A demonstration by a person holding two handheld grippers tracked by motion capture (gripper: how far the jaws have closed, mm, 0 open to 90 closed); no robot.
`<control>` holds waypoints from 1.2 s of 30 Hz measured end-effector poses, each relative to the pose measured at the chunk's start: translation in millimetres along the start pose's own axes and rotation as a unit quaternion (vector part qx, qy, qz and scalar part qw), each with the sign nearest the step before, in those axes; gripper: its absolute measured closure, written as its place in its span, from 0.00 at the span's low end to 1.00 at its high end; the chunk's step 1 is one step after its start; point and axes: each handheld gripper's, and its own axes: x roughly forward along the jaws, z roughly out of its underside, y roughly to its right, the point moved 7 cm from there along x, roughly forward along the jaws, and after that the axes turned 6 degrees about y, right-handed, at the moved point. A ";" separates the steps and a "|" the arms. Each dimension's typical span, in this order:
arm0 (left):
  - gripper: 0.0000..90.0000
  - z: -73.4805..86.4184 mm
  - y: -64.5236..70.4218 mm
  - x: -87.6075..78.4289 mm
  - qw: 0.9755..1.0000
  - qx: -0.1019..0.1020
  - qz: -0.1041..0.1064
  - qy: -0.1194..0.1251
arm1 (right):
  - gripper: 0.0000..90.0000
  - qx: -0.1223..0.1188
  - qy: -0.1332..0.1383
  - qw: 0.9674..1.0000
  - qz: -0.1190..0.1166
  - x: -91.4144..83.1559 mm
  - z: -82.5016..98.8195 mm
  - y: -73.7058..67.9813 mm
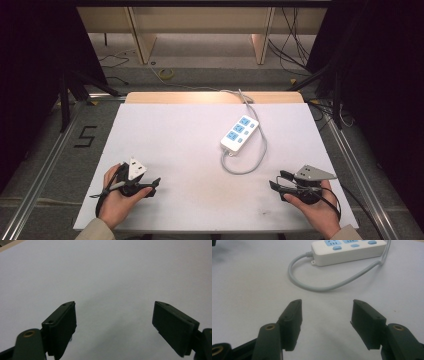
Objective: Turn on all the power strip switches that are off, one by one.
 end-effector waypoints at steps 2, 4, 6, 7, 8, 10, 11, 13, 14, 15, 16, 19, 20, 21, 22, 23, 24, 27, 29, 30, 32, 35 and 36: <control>0.22 0.4 -0.1 0.2 1.000 0.000 -0.001 0.000 | 0.49 -0.001 0.000 1.000 0.000 -0.1 -0.4 -0.1; 0.22 0.3 -0.1 -0.6 1.000 0.001 -0.001 0.000 | 0.49 -0.001 -0.001 1.000 0.000 -0.1 -0.6 -0.3; 0.22 0.3 -0.4 -1.4 1.000 0.001 -0.001 0.000 | 0.50 -0.003 -0.001 1.000 0.000 -0.1 -0.8 -0.6; 0.22 0.4 -0.4 -1.5 1.000 0.001 0.000 0.000 | 0.50 -0.006 -0.002 1.000 0.001 -0.3 -1.1 -1.0; 0.22 0.4 -0.4 -1.5 1.000 0.001 0.000 0.000 | 0.50 -0.006 -0.002 1.000 0.001 -0.3 -1.1 -1.0; 0.22 0.4 -0.3 -1.5 1.000 0.002 0.000 0.000 | 0.55 -0.014 -0.002 1.000 0.003 -0.1 -3.1 -1.1; 0.22 0.3 -0.3 -1.4 1.000 0.003 0.000 0.000 | 0.55 -0.014 -0.002 1.000 0.003 -0.1 -3.1 -1.1; 0.22 0.1 -0.3 -1.3 1.000 0.001 -0.001 0.000 | 0.61 -0.020 -0.007 1.000 0.005 -0.3 -3.9 -1.0; 0.22 0.0 -0.3 -1.2 1.000 0.001 -0.001 0.000 | 0.65 -0.024 -0.012 1.000 0.003 -0.3 -3.9 -1.0; 0.22 0.0 -0.6 -1.0 1.000 0.001 -0.001 0.000 | 0.69 -0.026 -0.017 0.999 0.002 0.0 -3.8 -1.1; 0.22 -0.1 -0.7 -0.8 1.000 -0.001 -0.001 0.000 | 0.76 -0.035 -0.026 0.999 0.003 1.0 -3.9 -0.7; 0.23 0.1 -1.0 -1.0 1.000 -0.001 -0.002 0.000 | 0.82 -0.039 -0.034 0.999 -0.002 2.3 -4.5 -1.1; 0.23 0.3 -1.0 -1.3 1.000 0.000 -0.002 -0.001 | 0.88 -0.043 -0.039 0.998 -0.004 3.6 -5.2 -1.8; 0.23 0.4 -1.1 -1.3 1.000 0.000 -0.002 0.000 | 0.88 -0.043 -0.039 0.998 -0.004 3.6 -5.2 -1.8; 0.23 0.6 -1.3 -1.4 1.000 0.000 -0.001 -0.001 | 0.91 -0.045 -0.039 0.998 -0.004 4.3 -6.0 -2.0; 0.23 0.9 -1.5 -1.4 1.000 0.000 0.000 -0.001 | 0.97 -0.052 -0.042 0.998 0.000 5.4 -7.6 -2.0; 0.23 1.1 -2.0 -1.5 1.000 0.000 -0.001 -0.002 | 1.00 -0.055 -0.043 0.998 0.002 6.0 -8.6 -2.0; 0.23 1.5 -3.6 -2.1 1.000 -0.002 -0.003 -0.001 | 1.00 -0.057 -0.046 0.997 0.005 6.7 -10.5 -1.8; 0.23 1.7 -4.4 -2.1 1.000 -0.005 -0.004 0.001 | 1.00 -0.058 -0.048 0.997 0.006 7.5 -12.1 -1.3; 0.23 1.7 -4.6 -1.9 1.000 -0.006 -0.005 0.001 | 1.00 -0.057 -0.050 0.997 0.007 8.5 -13.6 -0.7; 0.23 1.6 -4.3 -1.7 1.000 -0.006 -0.004 0.000 | 1.00 -0.058 -0.050 0.997 0.007 9.3 -14.4 -0.4; 0.23 1.4 -3.3 -1.0 1.000 -0.004 -0.003 -0.002 | 1.00 -0.056 -0.054 0.997 0.004 12.1 -18.0 -1.4; 0.23 1.2 -3.0 -0.7 1.000 -0.003 -0.002 -0.002 | 1.00 -0.056 -0.054 0.997 0.004 12.9 -19.3 -1.6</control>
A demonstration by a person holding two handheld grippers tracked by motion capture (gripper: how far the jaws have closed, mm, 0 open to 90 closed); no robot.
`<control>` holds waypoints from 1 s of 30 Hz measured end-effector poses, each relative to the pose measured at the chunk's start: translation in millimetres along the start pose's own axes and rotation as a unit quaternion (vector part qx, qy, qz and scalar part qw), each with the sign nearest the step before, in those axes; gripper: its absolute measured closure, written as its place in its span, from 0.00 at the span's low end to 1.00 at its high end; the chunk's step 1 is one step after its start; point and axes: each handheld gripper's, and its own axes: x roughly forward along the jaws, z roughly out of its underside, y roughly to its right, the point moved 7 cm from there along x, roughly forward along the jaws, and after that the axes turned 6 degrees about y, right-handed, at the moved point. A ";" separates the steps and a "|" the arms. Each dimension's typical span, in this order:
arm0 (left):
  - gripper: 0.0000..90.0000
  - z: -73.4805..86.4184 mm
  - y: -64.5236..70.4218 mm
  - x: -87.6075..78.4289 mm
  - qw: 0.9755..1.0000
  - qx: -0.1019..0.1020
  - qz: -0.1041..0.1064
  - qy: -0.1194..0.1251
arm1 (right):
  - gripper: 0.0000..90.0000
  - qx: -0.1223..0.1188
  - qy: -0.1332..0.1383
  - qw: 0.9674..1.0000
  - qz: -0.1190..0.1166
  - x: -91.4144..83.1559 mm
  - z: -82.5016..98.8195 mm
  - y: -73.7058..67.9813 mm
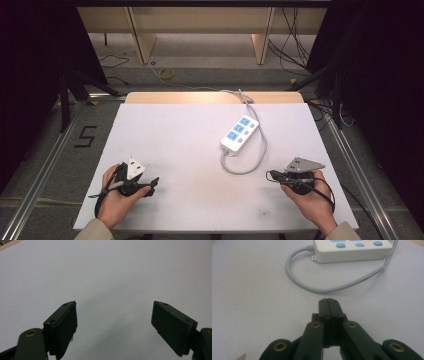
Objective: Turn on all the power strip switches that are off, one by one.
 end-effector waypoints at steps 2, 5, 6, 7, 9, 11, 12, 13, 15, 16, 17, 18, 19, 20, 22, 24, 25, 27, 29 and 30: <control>0.23 -0.4 0.4 0.2 1.000 0.002 0.000 0.000 | 1.00 -0.001 -0.001 1.000 0.000 1.1 -2.7 0.1; 0.23 -0.5 0.8 0.8 1.000 0.000 0.000 0.000 | 1.00 -0.001 -0.004 1.000 -0.002 3.4 -6.1 0.3; 0.23 -0.5 0.6 0.8 1.000 0.001 0.000 -0.001 | 1.00 -0.001 -0.004 1.000 -0.002 3.4 -6.1 0.3; 0.23 -0.7 0.6 0.8 1.000 0.001 0.000 0.000 | 1.00 0.002 -0.006 1.000 -0.003 5.0 -8.6 -0.2; 0.23 -1.0 0.7 1.0 1.000 0.001 -0.001 0.001 | 1.00 0.000 -0.007 1.000 -0.004 5.6 -9.4 -0.2; 0.23 -1.3 1.1 1.3 1.000 0.000 -0.001 0.003 | 1.00 0.000 -0.009 1.000 -0.006 8.1 -12.5 -0.5; 0.23 -1.3 1.1 1.3 1.000 0.001 -0.001 0.002 | 1.00 0.000 -0.009 1.000 -0.005 9.1 -13.8 -0.3; 0.23 -1.3 1.2 1.3 1.000 0.001 0.000 0.002 | 1.00 0.000 -0.009 1.000 -0.005 9.1 -13.8 -0.3; 0.23 -1.4 1.1 1.4 1.000 0.002 -0.001 0.002 | 1.00 -0.001 -0.010 1.000 -0.005 10.7 -15.6 0.2; 0.23 -1.4 0.9 1.4 1.000 0.003 -0.001 0.002 | 1.00 -0.001 -0.011 1.000 -0.006 11.4 -16.5 0.5; 0.23 -1.4 0.9 1.4 1.000 0.002 -0.002 0.003 | 1.00 0.000 -0.011 1.000 -0.005 12.1 -17.4 0.9; 0.23 -1.4 0.9 1.4 1.000 0.001 -0.002 0.003 | 1.00 0.000 -0.011 1.000 -0.005 12.8 -18.3 1.0; 0.23 -1.4 0.8 1.4 1.000 0.002 -0.002 0.003 | 1.00 0.000 -0.014 1.000 -0.005 14.3 -19.7 1.6; 0.23 -1.5 0.8 1.5 1.000 0.002 -0.002 0.003 | 1.00 0.000 -0.014 1.000 -0.005 14.3 -19.7 1.6; 0.23 -1.6 0.9 1.6 1.000 0.003 -0.001 0.003 | 1.00 0.000 -0.015 1.000 -0.004 16.2 -21.2 2.1; 0.23 -1.7 1.2 1.6 1.000 0.003 -0.001 0.003 | 1.00 0.001 -0.017 1.000 -0.005 17.9 -22.9 2.5; 0.23 -1.8 1.2 1.6 1.000 0.004 -0.001 0.003 | 1.00 0.000 -0.018 1.000 -0.005 18.6 -23.8 3.0; 0.23 -1.7 1.7 1.9 1.000 0.003 0.000 0.003 | 1.00 0.000 -0.018 1.000 -0.004 20.2 -26.1 3.4; 0.23 -1.5 1.7 2.1 1.000 0.004 0.000 0.002 | 1.00 0.000 -0.020 1.000 -0.006 21.8 -28.1 3.6; 0.23 -1.6 1.8 2.1 1.000 0.005 0.000 0.002 | 1.00 -0.001 -0.021 1.000 -0.006 22.6 -28.9 3.9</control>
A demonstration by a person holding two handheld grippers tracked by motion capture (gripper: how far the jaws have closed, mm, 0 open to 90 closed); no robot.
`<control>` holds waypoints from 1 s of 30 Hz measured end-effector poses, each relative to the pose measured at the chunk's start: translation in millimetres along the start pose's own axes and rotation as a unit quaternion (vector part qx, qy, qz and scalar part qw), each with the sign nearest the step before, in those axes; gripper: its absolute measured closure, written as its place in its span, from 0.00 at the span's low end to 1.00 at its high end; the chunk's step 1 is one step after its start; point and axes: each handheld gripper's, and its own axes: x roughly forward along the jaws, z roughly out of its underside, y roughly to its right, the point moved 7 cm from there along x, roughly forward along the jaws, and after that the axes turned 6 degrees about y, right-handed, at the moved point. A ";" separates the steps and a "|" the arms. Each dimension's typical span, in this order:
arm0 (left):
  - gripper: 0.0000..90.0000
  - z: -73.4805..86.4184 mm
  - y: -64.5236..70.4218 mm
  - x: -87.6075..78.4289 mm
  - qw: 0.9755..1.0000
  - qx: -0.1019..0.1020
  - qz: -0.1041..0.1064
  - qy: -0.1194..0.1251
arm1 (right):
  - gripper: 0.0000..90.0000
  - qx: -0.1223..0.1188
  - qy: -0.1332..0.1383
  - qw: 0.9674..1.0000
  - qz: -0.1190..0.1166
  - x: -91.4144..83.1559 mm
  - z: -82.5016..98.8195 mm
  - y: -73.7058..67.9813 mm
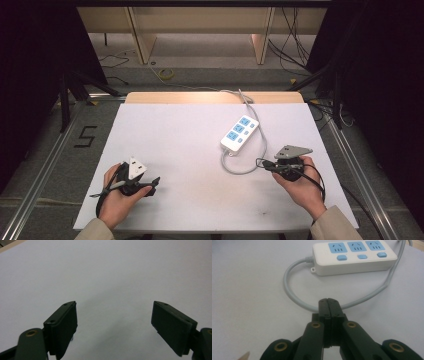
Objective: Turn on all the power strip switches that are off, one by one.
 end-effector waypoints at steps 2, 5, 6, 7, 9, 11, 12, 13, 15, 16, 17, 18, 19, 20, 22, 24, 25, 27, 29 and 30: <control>0.23 -0.2 0.4 -0.2 1.000 0.000 0.000 0.000 | 1.00 -0.001 0.000 1.000 0.000 1.8 -2.0 0.7; 0.23 -0.2 0.5 -0.1 1.000 0.001 0.000 0.000 | 1.00 -0.002 -0.003 1.000 0.000 4.2 -4.6 2.2; 0.23 -0.2 0.5 0.0 1.000 0.002 -0.001 0.000 | 1.00 -0.001 -0.003 1.000 0.000 5.6 -6.6 3.0; 0.23 -0.2 0.4 0.1 1.000 0.002 -0.001 0.000 | 1.00 -0.001 -0.003 1.000 0.000 5.6 -6.6 3.0; 0.23 -0.5 0.6 0.4 1.000 0.000 -0.001 0.000 | 1.00 -0.002 -0.003 1.000 0.002 7.1 -9.0 4.1; 0.23 -0.4 0.8 0.3 1.000 0.002 -0.001 0.000 | 1.00 -0.003 -0.005 1.000 0.001 9.6 -12.9 5.1; 0.23 -0.4 1.1 0.4 1.000 0.001 0.000 0.000 | 1.00 -0.003 -0.005 1.000 0.001 9.6 -12.9 5.1; 0.23 -0.4 1.2 0.4 1.000 0.002 0.000 0.000 | 1.00 -0.005 -0.005 1.000 0.001 11.6 -15.7 5.8; 0.23 -0.6 1.3 0.5 1.000 0.002 -0.001 0.001 | 1.00 -0.004 -0.005 1.000 0.002 12.8 -17.1 6.0; 0.23 -0.7 1.3 0.5 1.000 0.002 -0.001 0.001 | 1.00 -0.006 -0.006 1.000 0.001 13.8 -18.2 6.4; 0.23 -0.7 1.2 0.5 1.000 0.002 -0.001 0.001 | 1.00 -0.006 -0.006 1.000 0.002 15.0 -19.4 6.6; 0.23 -0.5 1.2 0.4 1.000 0.002 -0.001 0.000 | 1.00 -0.005 -0.006 1.000 0.002 16.0 -20.4 6.7; 0.23 -0.5 1.2 0.5 1.000 0.002 0.000 -0.001 | 1.00 -0.006 -0.006 1.000 0.002 17.0 -21.4 7.1; 0.23 -0.4 1.1 0.5 1.000 0.002 -0.001 -0.001 | 1.00 -0.005 -0.007 1.000 0.002 17.9 -22.2 7.3; 0.23 -0.7 1.1 0.6 1.000 0.002 -0.001 0.001 | 1.00 -0.006 -0.007 1.000 0.002 19.8 -24.1 7.7; 0.23 -0.8 1.1 0.5 1.000 0.003 -0.002 0.001 | 1.00 -0.006 -0.009 1.000 0.003 22.6 -26.3 8.7; 0.23 -0.7 1.2 0.5 1.000 0.003 -0.002 0.001 | 1.00 -0.006 -0.009 1.000 0.003 22.6 -26.3 8.7; 0.23 -0.7 1.2 0.6 1.000 0.004 -0.001 0.000 | 1.00 -0.005 -0.011 1.000 0.004 24.2 -27.6 9.7; 0.23 -0.7 1.3 0.6 1.000 0.004 -0.002 0.000 | 1.00 -0.005 -0.010 1.000 0.004 25.9 -29.5 10.6; 0.23 -0.8 1.2 0.6 1.000 0.003 -0.002 0.001 | 1.00 -0.005 -0.010 1.000 0.004 26.5 -30.5 11.1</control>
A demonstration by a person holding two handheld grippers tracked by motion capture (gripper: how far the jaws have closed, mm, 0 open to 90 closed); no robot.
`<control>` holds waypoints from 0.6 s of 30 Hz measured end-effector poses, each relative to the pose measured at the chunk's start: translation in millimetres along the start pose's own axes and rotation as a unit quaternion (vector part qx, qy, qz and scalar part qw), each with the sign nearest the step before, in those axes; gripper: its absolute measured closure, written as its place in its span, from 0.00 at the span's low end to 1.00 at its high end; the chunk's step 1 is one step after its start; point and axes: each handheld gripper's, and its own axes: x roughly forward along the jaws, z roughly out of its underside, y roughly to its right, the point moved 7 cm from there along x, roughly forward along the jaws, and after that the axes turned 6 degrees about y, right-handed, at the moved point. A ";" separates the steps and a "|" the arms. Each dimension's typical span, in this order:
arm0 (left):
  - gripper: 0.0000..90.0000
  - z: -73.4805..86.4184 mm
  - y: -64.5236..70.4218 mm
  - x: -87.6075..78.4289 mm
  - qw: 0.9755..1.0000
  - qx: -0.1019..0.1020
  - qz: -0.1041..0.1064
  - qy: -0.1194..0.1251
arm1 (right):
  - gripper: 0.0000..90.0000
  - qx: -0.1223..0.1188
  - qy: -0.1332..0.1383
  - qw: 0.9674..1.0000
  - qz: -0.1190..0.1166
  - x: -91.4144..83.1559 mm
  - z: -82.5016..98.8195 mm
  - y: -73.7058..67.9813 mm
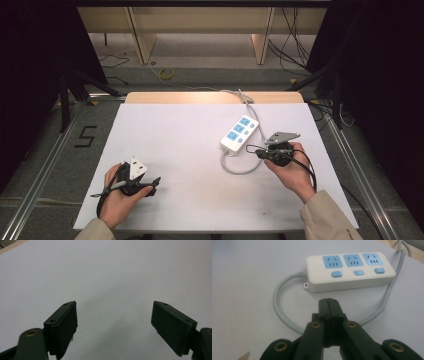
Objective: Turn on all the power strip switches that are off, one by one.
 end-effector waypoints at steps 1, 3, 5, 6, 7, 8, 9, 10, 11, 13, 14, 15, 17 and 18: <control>0.23 0.0 -0.1 0.0 1.000 0.000 0.000 0.000 | 1.00 -0.001 -0.001 1.000 0.000 0.6 -0.8 0.4; 0.23 0.0 -0.2 0.1 1.000 0.001 0.000 0.000 | 1.00 -0.001 0.000 1.000 0.001 2.2 -2.4 1.3; 0.23 0.2 0.2 0.4 1.000 0.001 0.001 -0.001 | 1.00 -0.001 -0.001 1.000 0.000 5.0 -4.3 2.0; 0.23 0.2 0.3 0.6 1.000 0.001 0.001 -0.001 | 1.00 -0.001 -0.001 1.000 0.000 5.0 -4.3 2.0; 0.23 0.1 0.4 0.5 1.000 0.002 0.001 -0.001 | 1.00 0.000 -0.001 1.000 0.001 6.0 -5.0 2.1; 0.23 0.0 0.5 0.4 1.000 0.002 0.001 -0.001 | 1.00 0.000 -0.003 1.000 0.000 8.0 -5.9 2.5; 0.23 -0.1 0.4 0.4 1.000 0.002 0.001 0.000 | 1.00 0.000 -0.003 1.000 0.000 8.0 -5.9 2.5; 0.23 -0.2 0.5 0.4 1.000 0.002 0.001 0.000 | 1.00 0.000 -0.003 1.000 0.001 9.1 -6.4 3.0; 0.23 -0.1 0.5 0.6 1.000 0.002 0.000 0.000 | 1.00 0.000 -0.003 1.000 0.001 10.1 -6.9 3.4; 0.23 -0.1 0.7 0.8 1.000 0.002 0.000 0.000 | 1.00 0.002 -0.004 1.000 0.001 11.9 -8.0 4.5; 0.23 -0.1 0.6 0.5 1.000 0.004 0.001 -0.002 | 1.00 0.002 -0.004 1.000 0.001 12.7 -8.6 5.0; 0.23 -0.3 0.7 0.5 1.000 0.005 0.001 -0.001 | 1.00 0.002 -0.005 1.000 0.001 13.4 -9.2 5.4; 0.23 -0.3 1.0 0.7 1.000 0.005 0.001 -0.001 | 1.00 0.003 -0.006 1.000 0.002 15.2 -10.6 6.5; 0.24 -0.1 1.2 0.7 1.000 0.005 0.002 -0.002 | 1.00 0.003 -0.006 1.000 0.003 16.1 -11.2 7.3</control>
